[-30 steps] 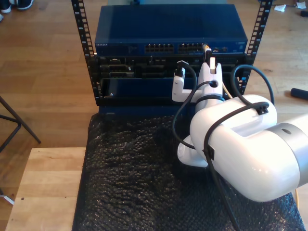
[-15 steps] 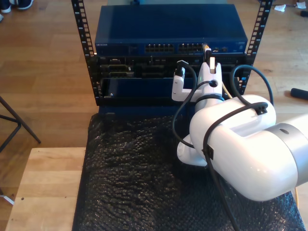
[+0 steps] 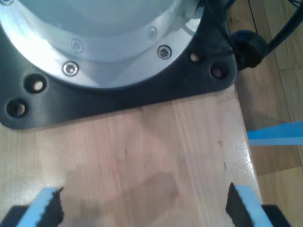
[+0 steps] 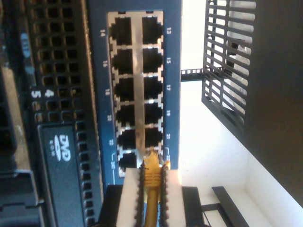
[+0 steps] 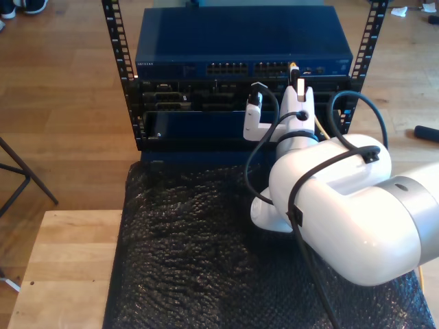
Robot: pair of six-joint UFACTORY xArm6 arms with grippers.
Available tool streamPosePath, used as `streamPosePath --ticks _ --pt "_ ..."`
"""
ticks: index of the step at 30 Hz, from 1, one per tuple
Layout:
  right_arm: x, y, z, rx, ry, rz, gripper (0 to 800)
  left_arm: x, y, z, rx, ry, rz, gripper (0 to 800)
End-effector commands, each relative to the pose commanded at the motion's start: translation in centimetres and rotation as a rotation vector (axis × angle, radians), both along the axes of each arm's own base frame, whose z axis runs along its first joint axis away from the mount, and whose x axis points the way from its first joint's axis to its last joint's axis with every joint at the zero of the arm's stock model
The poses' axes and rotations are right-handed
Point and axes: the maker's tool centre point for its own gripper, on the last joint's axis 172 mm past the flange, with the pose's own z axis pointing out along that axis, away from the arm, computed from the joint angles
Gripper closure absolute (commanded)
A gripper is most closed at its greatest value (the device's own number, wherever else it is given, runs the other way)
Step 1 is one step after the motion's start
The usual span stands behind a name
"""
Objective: Grab the cable and plug it in
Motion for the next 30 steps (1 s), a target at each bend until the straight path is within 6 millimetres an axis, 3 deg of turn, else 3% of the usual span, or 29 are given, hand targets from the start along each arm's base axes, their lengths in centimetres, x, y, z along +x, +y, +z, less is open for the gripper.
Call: streamPosePath --ticks 10,15,18,20,23,30 --pt "0.2 -0.3 -0.2 -0.002 0.001 -0.003 789 0.0 0.0 0.0 0.0 0.0 0.0 0" --pt "-0.6 -0.3 -0.9 -0.022 0.027 0.005 490 0.0 0.0 0.0 0.0 0.0 0.0 0" --pt "-1.5 -0.3 0.7 -0.022 0.023 0.013 372 0.0 0.0 0.0 0.0 0.0 0.0 0" --pt "-2.0 -0.2 0.8 -0.024 0.044 0.02 283 0.0 0.0 0.0 0.0 0.0 0.0 0" --pt "-2.8 0.8 1.0 -0.025 0.08 0.046 222 0.0 0.0 0.0 0.0 0.0 0.0 0" --pt "-5.8 -0.3 -0.1 -0.033 0.214 0.066 120 0.0 0.0 0.0 0.0 0.0 0.0 0"
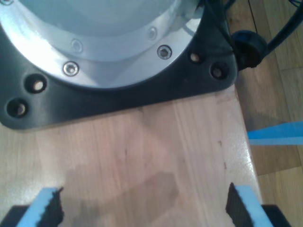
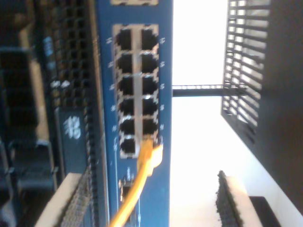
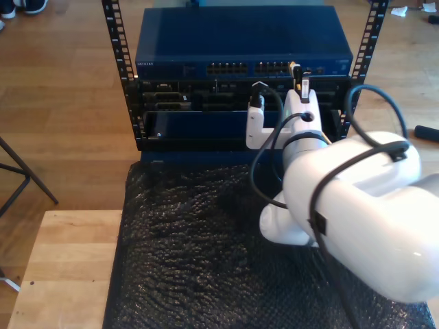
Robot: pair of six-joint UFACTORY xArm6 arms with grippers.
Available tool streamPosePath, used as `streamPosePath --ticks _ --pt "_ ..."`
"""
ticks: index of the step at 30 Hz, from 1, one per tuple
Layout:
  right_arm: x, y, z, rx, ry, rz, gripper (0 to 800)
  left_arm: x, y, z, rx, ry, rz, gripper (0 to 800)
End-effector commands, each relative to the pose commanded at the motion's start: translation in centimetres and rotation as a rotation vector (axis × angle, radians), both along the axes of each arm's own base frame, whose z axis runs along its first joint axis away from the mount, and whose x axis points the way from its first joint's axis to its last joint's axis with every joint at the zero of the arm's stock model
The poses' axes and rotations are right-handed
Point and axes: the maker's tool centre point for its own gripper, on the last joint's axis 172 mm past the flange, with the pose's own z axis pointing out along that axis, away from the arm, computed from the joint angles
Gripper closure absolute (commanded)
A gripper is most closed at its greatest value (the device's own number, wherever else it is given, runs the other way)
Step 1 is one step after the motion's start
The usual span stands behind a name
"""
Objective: Grab the cable and plug it in
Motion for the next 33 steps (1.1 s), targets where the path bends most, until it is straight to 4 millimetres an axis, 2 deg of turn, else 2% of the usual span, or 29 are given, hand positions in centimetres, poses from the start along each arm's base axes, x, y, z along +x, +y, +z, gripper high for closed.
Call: streamPosePath --ticks 5,8,13,16,24,28,33 --pt "-2.4 -1.5 -0.8 0.003 0.117 0.012 71 0.0 0.0 0.0 0.0 0.0 0.0 0" --pt "-3.5 -3.4 -0.9 0.017 0.191 0.003 53 0.0 0.0 0.0 0.0 0.0 0.0 0" --pt "-5.1 -9.5 -0.2 -0.005 0.287 -0.041 37 0.0 0.0 0.0 0.0 0.0 0.0 0" --pt "-6.1 -12.4 -0.7 -0.017 0.352 -0.057 34 0.0 0.0 0.0 0.0 0.0 0.0 0" --pt "-9.3 -22.5 -1.2 -0.103 0.516 -0.131 29 0.0 0.0 0.0 0.0 0.0 0.0 0" --pt "-12.4 -27.6 -2.5 -0.126 0.654 -0.158 9 0.0 0.0 0.0 0.0 0.0 0.0 0" --pt "-18.1 -33.1 -4.0 -0.133 0.829 -0.167 6 0.0 0.0 0.0 0.0 0.0 0.0 0"
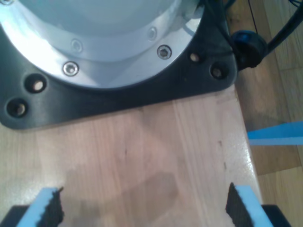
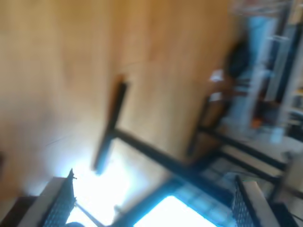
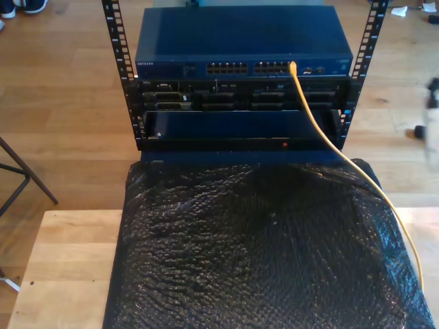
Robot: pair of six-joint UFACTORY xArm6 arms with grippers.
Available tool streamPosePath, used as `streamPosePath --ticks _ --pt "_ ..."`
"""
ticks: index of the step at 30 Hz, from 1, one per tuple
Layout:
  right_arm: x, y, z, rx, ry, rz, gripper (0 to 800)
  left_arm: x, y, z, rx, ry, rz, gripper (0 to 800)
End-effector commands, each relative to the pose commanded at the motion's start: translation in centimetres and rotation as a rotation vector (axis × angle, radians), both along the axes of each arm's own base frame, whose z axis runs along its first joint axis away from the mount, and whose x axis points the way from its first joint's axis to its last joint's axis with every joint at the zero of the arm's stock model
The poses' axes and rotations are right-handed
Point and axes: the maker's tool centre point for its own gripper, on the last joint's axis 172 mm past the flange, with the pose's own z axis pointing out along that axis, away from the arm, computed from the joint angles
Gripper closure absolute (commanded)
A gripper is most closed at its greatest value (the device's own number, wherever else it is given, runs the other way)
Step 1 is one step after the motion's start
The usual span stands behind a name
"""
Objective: Grab the cable and plug it in
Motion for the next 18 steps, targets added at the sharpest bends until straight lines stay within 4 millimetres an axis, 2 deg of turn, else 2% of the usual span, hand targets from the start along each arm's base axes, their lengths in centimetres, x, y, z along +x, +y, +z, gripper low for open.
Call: streamPosePath --ticks 6,10,15,18 --pt "-5.9 -4.2 -0.3 0.016 0.125 -0.013 3 0.0 0.0 0.0 0.0 0.0 0.0 0" --pt "-10.7 -6.6 -0.2 0.041 0.192 -0.037 3 0.0 0.0 0.0 0.0 0.0 0.0 0" --pt "-16.2 -7.6 -1.2 0.099 0.298 -0.007 3 0.0 0.0 0.0 0.0 0.0 0.0 0" --pt "-19.4 -6.6 -2.3 0.176 0.361 0.02 3 0.0 0.0 0.0 0.0 0.0 0.0 0"
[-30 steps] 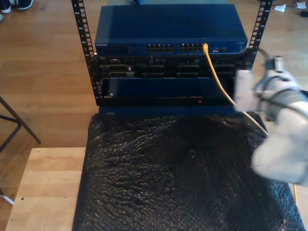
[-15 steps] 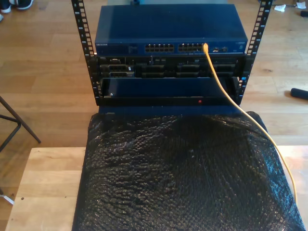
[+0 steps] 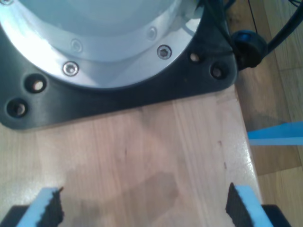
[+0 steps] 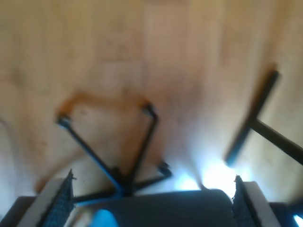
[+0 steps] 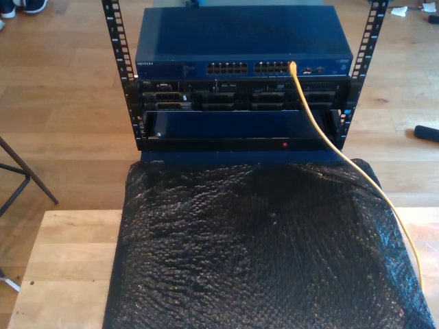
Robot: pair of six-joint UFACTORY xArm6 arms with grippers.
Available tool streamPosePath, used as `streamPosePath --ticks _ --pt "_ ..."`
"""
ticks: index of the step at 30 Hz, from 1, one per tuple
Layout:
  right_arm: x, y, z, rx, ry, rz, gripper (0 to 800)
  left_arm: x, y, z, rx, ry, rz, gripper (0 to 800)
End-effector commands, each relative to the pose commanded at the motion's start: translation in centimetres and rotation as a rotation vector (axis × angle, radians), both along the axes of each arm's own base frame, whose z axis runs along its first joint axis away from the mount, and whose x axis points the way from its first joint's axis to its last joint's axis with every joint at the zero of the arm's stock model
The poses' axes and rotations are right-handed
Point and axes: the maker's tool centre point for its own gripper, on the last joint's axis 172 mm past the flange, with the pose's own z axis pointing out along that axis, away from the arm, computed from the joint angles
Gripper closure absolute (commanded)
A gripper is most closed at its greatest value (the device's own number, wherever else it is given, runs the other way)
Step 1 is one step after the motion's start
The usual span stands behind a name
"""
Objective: Grab the cable and plug it in
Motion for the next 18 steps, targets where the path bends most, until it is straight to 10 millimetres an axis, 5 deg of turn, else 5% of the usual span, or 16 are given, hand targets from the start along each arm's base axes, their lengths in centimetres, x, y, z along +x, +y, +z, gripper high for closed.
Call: streamPosePath --ticks 8,18 --pt "-8.8 0.9 -2.1 0.11 0.154 -0.005 3 0.0 0.0 0.0 0.0 0.0 0.0 0" --pt "-15.8 3.0 -5.3 0.168 0.274 0.025 3 0.0 0.0 0.0 0.0 0.0 0.0 0"
